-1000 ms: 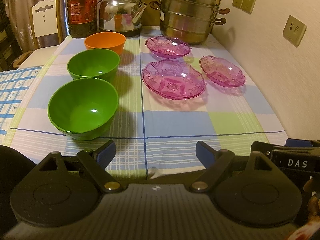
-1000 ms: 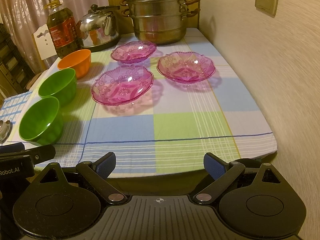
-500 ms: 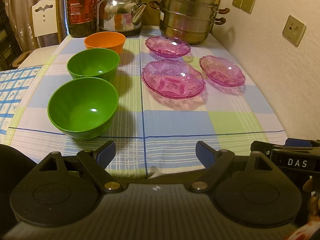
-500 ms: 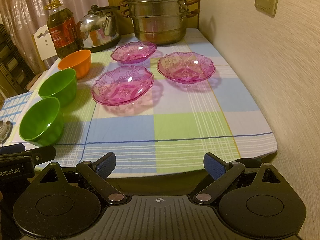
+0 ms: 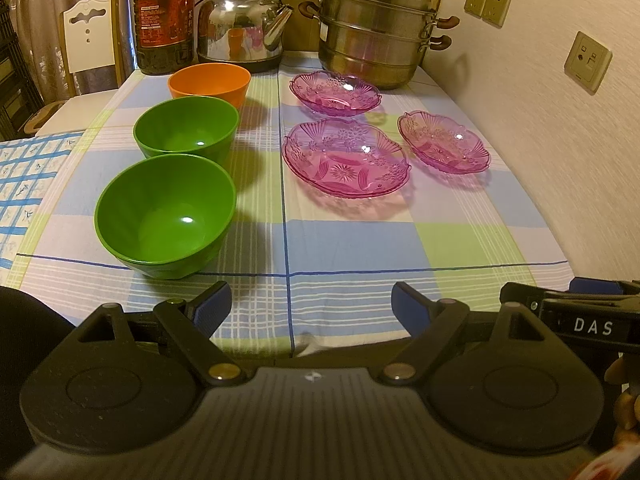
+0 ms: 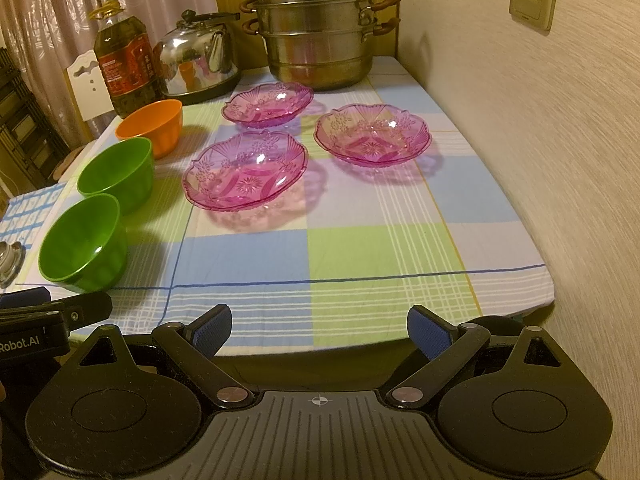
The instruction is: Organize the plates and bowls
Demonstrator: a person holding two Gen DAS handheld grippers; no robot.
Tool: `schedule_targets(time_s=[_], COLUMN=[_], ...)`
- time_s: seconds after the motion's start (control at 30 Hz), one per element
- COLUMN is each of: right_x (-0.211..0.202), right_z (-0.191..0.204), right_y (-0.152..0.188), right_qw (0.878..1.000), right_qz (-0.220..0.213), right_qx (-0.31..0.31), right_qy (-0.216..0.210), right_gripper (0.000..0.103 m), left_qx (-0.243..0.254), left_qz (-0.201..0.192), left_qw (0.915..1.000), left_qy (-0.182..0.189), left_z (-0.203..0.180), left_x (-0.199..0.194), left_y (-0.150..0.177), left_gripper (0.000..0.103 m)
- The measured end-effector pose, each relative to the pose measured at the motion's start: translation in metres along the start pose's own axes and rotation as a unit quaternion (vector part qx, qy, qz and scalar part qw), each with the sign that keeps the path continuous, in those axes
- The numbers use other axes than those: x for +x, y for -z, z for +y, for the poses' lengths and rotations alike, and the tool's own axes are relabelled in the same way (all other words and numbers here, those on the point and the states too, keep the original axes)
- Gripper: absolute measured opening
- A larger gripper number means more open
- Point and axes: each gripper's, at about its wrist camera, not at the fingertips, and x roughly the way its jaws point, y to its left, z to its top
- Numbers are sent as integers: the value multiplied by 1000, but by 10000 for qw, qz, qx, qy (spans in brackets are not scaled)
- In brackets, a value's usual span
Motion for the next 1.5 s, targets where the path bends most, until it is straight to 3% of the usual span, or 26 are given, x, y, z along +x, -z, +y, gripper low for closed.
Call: schedule_targets(time_s=[0.43,0.73,0.93,1.07,1.13,1.2,1.27,1.5], right_x=[-6,1,39,77,97,119,136,180], right_z=[-3,-14,-24,-31,-31,-30,-29,-23], right_y=[-7,-49,-76,-92,-99,-105,-110,-123], right_qw=[9997,9975,9968,9963,9966,9971,9975,9966], right_qz=[-234,-669,-752,-725,-690,-590,-473,-338], right_qx=[61,192,272,453,446,452,483,541], right_qy=[-86,-85,-26,-79,-83,-164,-216,-527], right_gripper=[95,95,95,94,90,80,79,67], left_qx=[44,100,746,1002,1126,1174,1175,1113], left_qz=[-254,-567,-839,-674,-553,-394,-248,-164], left_qw=[9995,9972,9925,9910,9907,9909,9912,9924], left_qy=[200,466,489,571,523,525,548,496], left_z=[0,7,2,1,0,1,4,17], left_x=[6,44,88,127,146,166,183,214], left_y=[-28,-78,-107,-130,-140,-148,-154,-156], left_gripper=[85,85,85,85,82,76,71,65])
